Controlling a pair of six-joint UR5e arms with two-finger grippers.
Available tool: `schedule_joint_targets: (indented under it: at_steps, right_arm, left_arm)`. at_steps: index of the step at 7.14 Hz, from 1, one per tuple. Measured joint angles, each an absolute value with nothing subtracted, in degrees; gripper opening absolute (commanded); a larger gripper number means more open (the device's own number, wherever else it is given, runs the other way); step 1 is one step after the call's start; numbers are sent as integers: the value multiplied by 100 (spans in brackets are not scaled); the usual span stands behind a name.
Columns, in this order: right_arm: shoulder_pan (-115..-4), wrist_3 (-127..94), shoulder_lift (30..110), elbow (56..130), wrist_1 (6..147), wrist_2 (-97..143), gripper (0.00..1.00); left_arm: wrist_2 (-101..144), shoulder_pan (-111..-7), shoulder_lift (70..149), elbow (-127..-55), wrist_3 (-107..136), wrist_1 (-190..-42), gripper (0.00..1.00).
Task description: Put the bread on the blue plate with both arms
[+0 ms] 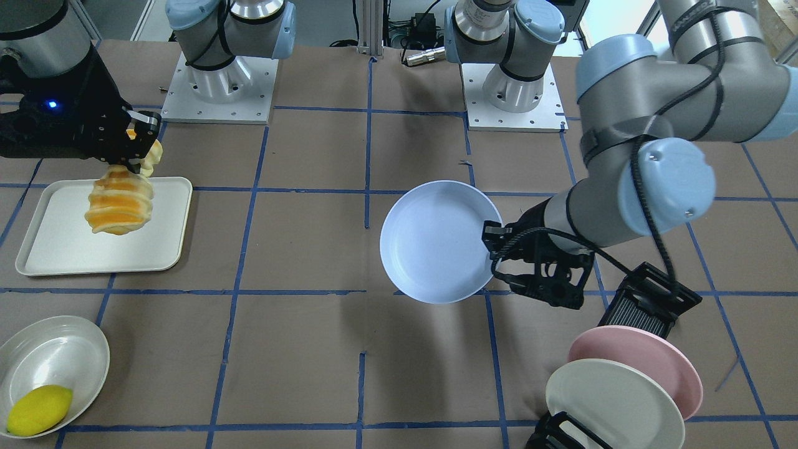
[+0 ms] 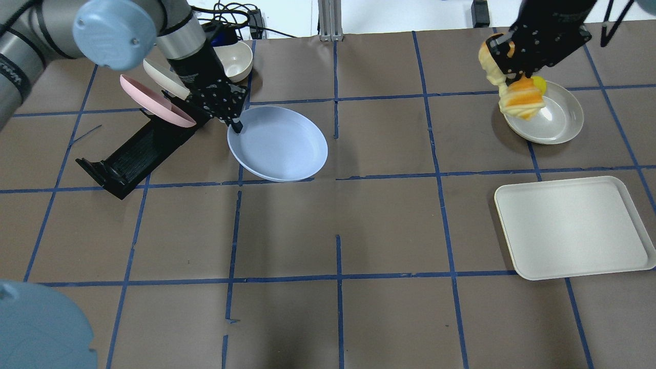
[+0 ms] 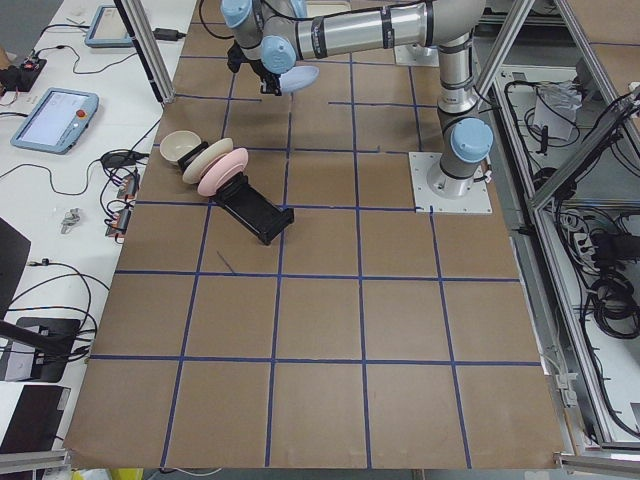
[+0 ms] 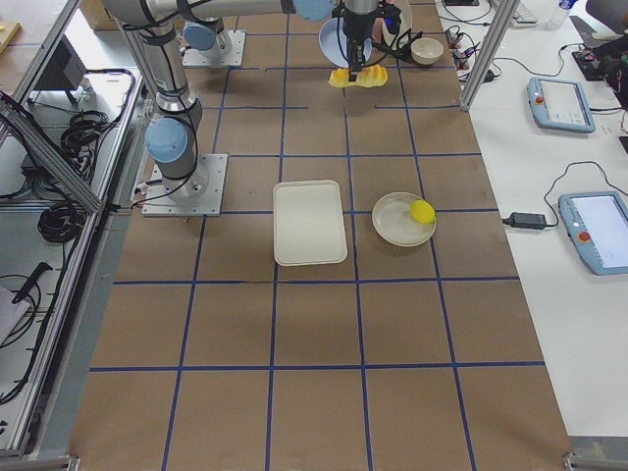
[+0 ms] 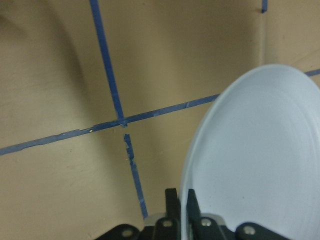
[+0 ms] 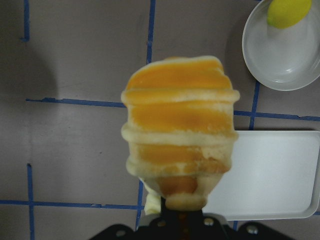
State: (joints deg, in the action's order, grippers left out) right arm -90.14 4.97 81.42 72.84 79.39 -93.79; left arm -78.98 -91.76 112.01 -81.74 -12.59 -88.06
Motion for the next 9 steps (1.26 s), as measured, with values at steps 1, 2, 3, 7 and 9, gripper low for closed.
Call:
schedule_joint_targets:
  at_steps: [1, 2, 3, 7, 9]
  right_arm:
    - [-9269, 244, 7865, 6793, 7618, -9398, 0]
    - [-9393, 129, 7702, 6534, 7449, -9414, 0]
    - [-9442, 83, 7627, 6425, 7365, -9424, 0]
    - [-9466, 62, 7585, 6397, 7322, -9436, 0]
    - [-9466, 66, 7583, 6409, 7321, -9438, 0]
  left_arm:
    - [-7896, -9309, 11236, -8450, -1214, -8291, 12]
    - [-7889, -9385, 11273, -8717, -1196, -7798, 12]
    - [-7888, -9479, 11356, -8912, -1190, -7329, 12]
    - [-7890, -9864, 11839, -9055, -928, -6283, 21]
    - [-7891, -9882, 11856, -9122, -916, -6216, 71]
